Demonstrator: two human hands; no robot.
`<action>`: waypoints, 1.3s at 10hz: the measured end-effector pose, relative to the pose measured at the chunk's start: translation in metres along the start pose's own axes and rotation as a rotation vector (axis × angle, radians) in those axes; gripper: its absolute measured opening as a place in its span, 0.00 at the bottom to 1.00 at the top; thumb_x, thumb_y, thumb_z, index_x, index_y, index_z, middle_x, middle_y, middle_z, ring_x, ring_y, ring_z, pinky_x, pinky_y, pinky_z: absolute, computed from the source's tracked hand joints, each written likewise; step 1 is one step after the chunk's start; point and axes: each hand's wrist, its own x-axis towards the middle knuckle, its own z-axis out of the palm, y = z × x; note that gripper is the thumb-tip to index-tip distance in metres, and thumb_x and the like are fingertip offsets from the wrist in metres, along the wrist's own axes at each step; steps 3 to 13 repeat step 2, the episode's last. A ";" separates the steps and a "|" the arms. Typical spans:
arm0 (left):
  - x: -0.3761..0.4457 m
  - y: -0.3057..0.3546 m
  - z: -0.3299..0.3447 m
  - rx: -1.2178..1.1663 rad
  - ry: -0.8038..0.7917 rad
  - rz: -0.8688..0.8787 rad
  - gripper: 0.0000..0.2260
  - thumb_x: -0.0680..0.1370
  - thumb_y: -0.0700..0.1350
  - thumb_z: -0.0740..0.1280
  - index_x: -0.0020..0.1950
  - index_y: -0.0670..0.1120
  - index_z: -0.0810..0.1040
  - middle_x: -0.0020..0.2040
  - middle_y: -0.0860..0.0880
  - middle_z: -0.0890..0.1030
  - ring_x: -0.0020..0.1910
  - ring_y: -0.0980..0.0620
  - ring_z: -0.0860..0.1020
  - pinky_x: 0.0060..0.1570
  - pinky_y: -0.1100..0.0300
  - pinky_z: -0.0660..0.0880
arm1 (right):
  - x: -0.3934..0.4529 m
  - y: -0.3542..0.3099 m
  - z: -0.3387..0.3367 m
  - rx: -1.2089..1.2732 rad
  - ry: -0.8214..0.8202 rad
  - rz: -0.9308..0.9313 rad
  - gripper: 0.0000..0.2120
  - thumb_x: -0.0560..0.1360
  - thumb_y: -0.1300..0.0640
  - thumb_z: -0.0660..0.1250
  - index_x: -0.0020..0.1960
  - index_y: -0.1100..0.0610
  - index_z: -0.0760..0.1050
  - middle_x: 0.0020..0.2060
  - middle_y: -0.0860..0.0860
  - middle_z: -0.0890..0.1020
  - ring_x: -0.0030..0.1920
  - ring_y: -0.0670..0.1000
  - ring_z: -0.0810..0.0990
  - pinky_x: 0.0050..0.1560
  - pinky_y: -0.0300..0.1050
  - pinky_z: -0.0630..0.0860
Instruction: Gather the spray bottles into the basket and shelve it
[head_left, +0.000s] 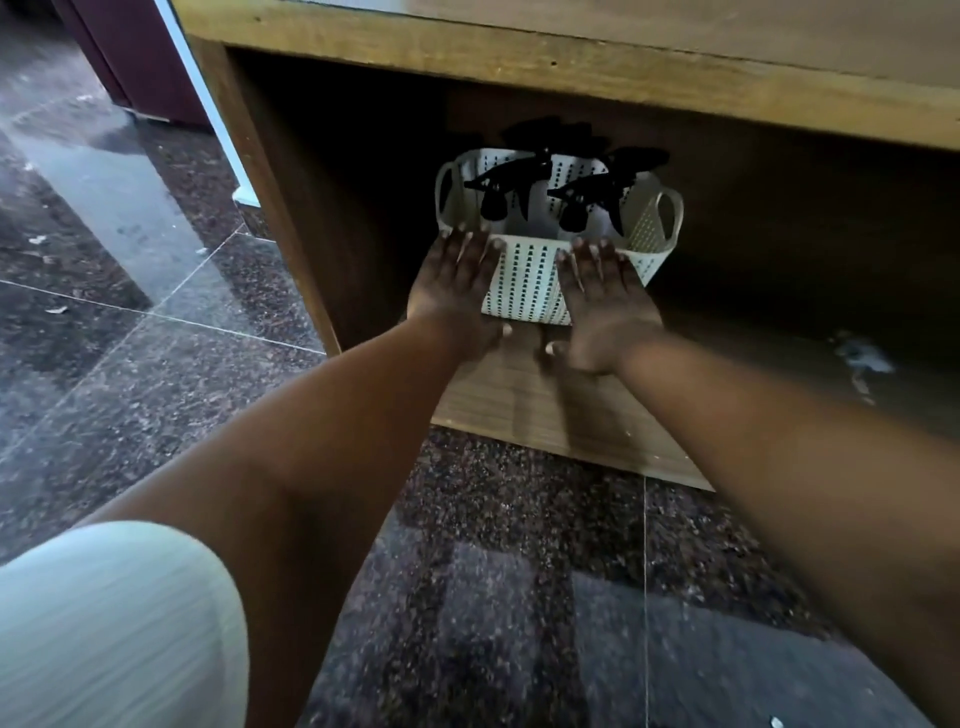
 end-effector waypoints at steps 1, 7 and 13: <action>-0.001 0.003 0.003 -0.073 0.029 0.020 0.43 0.75 0.68 0.48 0.78 0.43 0.35 0.79 0.42 0.35 0.78 0.43 0.35 0.76 0.47 0.35 | -0.003 -0.001 0.005 0.018 0.077 -0.024 0.50 0.70 0.34 0.58 0.76 0.57 0.33 0.77 0.56 0.36 0.76 0.59 0.34 0.75 0.55 0.36; -0.013 0.006 0.017 -0.089 0.134 0.038 0.42 0.75 0.67 0.48 0.78 0.42 0.36 0.79 0.41 0.38 0.78 0.43 0.38 0.76 0.47 0.38 | -0.014 0.000 0.021 0.022 0.217 -0.057 0.47 0.71 0.36 0.56 0.77 0.59 0.37 0.78 0.58 0.40 0.77 0.58 0.37 0.75 0.54 0.37; -0.013 0.006 0.017 -0.089 0.134 0.038 0.42 0.75 0.67 0.48 0.78 0.42 0.36 0.79 0.41 0.38 0.78 0.43 0.38 0.76 0.47 0.38 | -0.014 0.000 0.021 0.022 0.217 -0.057 0.47 0.71 0.36 0.56 0.77 0.59 0.37 0.78 0.58 0.40 0.77 0.58 0.37 0.75 0.54 0.37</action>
